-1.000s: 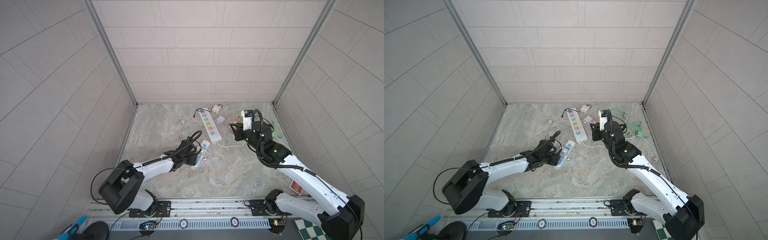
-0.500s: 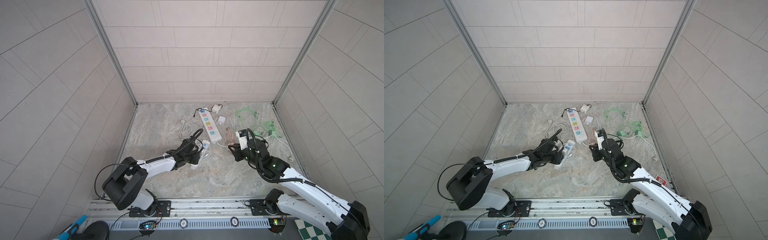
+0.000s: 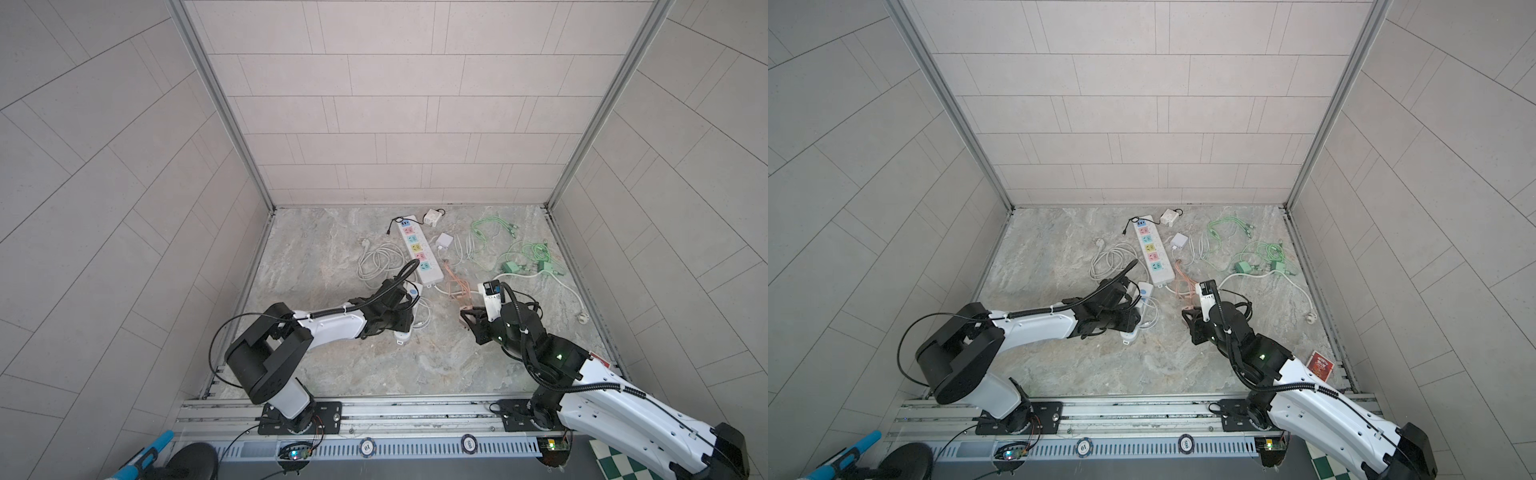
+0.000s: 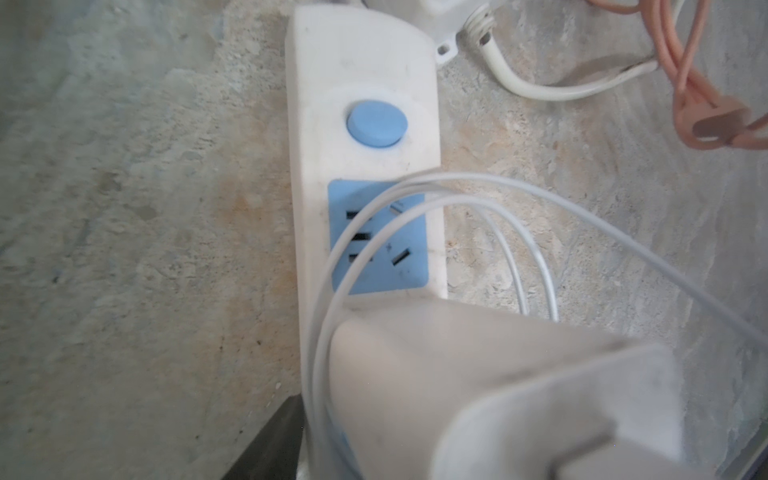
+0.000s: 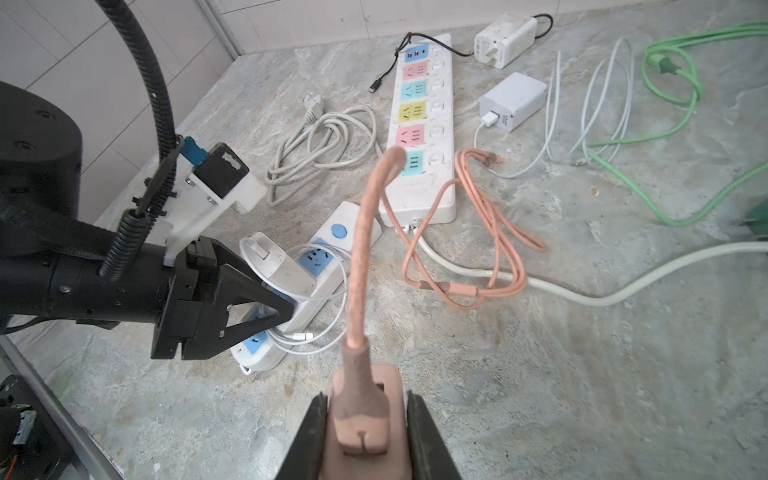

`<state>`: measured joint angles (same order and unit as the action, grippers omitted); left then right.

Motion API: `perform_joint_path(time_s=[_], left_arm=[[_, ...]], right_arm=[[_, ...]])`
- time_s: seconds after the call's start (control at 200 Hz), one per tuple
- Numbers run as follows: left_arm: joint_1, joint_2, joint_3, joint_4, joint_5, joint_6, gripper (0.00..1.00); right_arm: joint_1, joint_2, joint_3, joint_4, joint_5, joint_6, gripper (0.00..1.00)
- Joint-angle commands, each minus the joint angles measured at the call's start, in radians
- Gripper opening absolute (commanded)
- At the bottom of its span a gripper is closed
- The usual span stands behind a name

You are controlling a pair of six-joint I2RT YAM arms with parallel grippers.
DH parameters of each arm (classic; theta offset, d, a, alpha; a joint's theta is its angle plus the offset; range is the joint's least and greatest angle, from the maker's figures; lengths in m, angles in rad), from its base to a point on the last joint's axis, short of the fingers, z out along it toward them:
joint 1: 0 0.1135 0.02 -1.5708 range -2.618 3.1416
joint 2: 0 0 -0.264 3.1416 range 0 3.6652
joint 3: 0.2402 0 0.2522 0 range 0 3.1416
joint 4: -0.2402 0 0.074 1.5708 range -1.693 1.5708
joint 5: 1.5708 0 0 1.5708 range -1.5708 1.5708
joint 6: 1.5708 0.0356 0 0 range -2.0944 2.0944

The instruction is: Insert the plug

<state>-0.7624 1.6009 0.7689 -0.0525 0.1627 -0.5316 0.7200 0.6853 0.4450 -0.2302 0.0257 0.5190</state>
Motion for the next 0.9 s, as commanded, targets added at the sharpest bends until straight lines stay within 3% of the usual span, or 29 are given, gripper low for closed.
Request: perform_joint_path(time_s=[0.0, 0.235, 0.445, 0.671, 0.896], left_arm=[[-0.006, 0.064, 0.051, -0.073, -0.006, -0.001, 0.58], [0.001, 0.151, 0.116, -0.040, -0.016, -0.068, 0.47], [0.083, 0.138, 0.014, 0.116, -0.007, -0.188, 0.46], [0.162, 0.006, -0.205, 0.309, -0.053, -0.335, 0.46], [0.215, -0.170, -0.382, 0.352, -0.126, -0.388, 0.46]], right_arm=[[0.005, 0.024, -0.003, 0.008, 0.049, 0.040, 0.01], [-0.066, 0.220, 0.083, -0.020, 0.062, 0.042, 0.01], [-0.163, 0.453, 0.236, 0.008, -0.087, 0.009, 0.01], [-0.156, 0.777, 0.451, -0.017, -0.268, 0.012, 0.00], [-0.069, 0.994, 0.625, -0.084, -0.280, -0.006, 0.00]])
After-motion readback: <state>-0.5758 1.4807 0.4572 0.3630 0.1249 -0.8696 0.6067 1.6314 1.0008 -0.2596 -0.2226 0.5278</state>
